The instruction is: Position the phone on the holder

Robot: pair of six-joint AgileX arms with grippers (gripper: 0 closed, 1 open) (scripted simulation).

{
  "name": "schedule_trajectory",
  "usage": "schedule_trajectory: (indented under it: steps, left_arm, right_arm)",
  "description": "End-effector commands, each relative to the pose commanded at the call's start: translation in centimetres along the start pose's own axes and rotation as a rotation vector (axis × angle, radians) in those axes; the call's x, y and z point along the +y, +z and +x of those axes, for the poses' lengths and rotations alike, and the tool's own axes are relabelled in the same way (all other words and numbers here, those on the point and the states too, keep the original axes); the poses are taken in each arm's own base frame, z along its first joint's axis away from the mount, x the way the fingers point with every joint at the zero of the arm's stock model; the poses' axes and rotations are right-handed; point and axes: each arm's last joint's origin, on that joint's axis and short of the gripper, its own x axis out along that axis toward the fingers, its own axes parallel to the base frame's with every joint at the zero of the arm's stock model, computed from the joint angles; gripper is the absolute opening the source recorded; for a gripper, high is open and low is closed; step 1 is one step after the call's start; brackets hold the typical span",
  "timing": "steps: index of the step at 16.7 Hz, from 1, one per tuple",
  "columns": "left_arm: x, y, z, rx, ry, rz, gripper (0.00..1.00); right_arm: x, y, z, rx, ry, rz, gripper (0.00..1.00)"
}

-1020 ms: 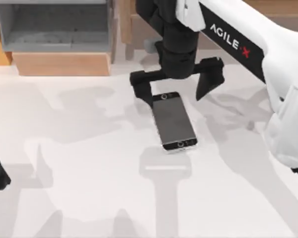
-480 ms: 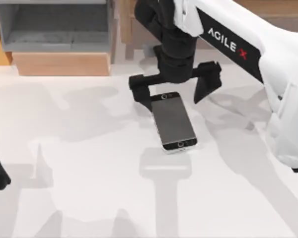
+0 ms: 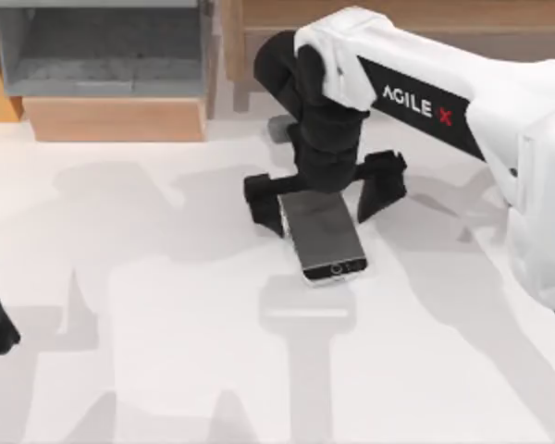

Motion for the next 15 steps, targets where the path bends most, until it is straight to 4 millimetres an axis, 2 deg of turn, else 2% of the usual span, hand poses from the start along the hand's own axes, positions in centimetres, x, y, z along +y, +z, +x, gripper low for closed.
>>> schedule_trajectory:
  steps: [4,15]
  left_arm:
    - [0.0,0.0,0.0,0.0,0.0,0.0,1.0]
    - [0.0,0.0,0.0,0.0,0.0,0.0,1.0]
  right_arm:
    - [0.0,-0.03,0.2,0.0,0.0,0.0,1.0]
    - [0.0,-0.03,0.2,0.0,0.0,0.0,0.17]
